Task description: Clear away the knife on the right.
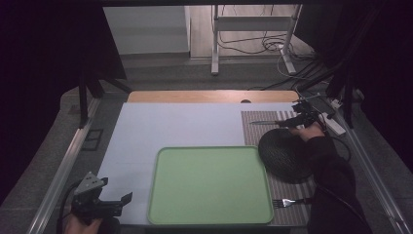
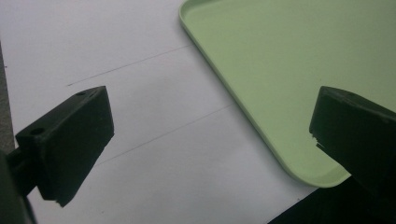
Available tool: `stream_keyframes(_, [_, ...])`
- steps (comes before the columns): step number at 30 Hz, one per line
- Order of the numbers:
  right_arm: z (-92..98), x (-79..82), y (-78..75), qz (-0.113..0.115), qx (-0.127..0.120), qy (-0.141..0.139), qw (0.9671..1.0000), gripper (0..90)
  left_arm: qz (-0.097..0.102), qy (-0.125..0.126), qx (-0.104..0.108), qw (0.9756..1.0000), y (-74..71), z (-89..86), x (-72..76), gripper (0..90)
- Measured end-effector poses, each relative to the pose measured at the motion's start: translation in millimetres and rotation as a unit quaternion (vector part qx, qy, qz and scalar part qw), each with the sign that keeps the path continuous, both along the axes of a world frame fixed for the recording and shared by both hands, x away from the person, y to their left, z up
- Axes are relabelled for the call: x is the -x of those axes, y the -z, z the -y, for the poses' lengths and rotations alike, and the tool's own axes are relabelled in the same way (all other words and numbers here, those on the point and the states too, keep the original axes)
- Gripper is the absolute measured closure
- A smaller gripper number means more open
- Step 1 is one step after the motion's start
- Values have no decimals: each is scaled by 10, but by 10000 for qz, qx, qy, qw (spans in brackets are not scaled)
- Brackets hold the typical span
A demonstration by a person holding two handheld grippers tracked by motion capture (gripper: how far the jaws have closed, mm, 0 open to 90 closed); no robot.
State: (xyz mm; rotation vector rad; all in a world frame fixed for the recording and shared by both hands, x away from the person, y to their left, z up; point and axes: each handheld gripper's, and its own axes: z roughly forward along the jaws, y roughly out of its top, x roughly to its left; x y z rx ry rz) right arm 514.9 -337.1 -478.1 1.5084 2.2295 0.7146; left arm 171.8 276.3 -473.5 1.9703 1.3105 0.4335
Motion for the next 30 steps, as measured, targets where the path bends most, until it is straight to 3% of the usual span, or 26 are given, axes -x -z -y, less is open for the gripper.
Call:
stream_keyframes(4, [5,-58,21,-5,75,22,10000,0,-3,3,-3,10000,0,0,-1,4])
stream_keyframes(7, [28,-96,27,39,64,31,10000,91,-4,6,-10,10000,1,2,-1,4])
stream_keyframes(11, [82,-144,1,113,31,-31,9999,386,-14,6,-8,10000,2,3,-3,4])
stream_keyframes(12, [82,-144,1,113,31,-31,9999,386,-14,6,-8,10000,2,3,-3,4])
stream_keyframes(13, [89,-150,-5,102,17,-38,9999,444,-23,2,-5,10000,2,1,-5,4])
stream_keyframes(15, [115,-188,3,51,13,-124,9999,692,-26,-3,3,10000,2,0,-6,5])
stream_keyframes(16, [115,-188,3,51,13,-124,9999,692,-26,-3,3,10000,2,0,-6,5])
stream_keyframes(20, [130,-234,21,142,212,-141,9996,894,-23,20,-22,10000,2,8,-6,6])
stream_keyframes(30, [164,-385,134,94,437,-18,9990,895,-31,43,-84,10000,2,20,-7,7])
